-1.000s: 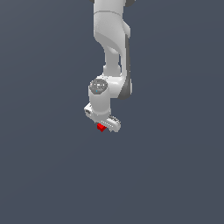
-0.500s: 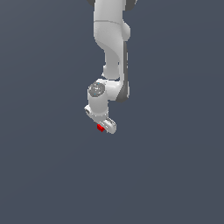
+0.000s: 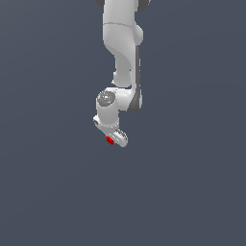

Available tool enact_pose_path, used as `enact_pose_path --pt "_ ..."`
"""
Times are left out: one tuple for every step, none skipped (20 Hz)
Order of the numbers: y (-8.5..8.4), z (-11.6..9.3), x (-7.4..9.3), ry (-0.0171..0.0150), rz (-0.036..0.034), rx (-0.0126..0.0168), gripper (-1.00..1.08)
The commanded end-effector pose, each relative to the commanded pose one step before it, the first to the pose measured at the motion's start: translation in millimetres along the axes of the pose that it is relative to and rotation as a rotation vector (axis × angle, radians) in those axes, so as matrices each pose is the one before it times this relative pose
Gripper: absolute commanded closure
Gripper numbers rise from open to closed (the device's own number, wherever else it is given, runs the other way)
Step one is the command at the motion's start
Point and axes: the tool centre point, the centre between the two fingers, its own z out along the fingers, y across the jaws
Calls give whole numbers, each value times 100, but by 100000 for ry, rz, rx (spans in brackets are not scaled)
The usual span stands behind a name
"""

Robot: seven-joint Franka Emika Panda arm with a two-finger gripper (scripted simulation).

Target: Lift up the red cube by 0.2 meters.

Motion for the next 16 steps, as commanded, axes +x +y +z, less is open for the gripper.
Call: enact_pose_path --pt "46 37 6 -30 72 -54 108" --pt "-47 -36 -5 39 -69 57 108" --pt "0 -27 -1 0 0 0 108" --pt "1 -80 -3 0 0 0 108" --pt "1 -134 -5 0 0 0 108" --pt "2 -188 -7 0 0 0 108" --pt "2 -242 -9 0 0 0 108" --pt "3 -297 -11 0 0 0 108" --pt "4 -352 -13 0 0 0 108" --pt "4 -408 -15 0 0 0 108" --pt "26 -453 -1 -45 44 29 108" --pt "5 -523 -18 0 0 0 108" --pt "6 -582 -19 0 0 0 108" --pt "7 -643 -20 0 0 0 108" --pt "7 -705 -21 0 0 0 108" --pt "42 -747 4 -61 68 34 108"
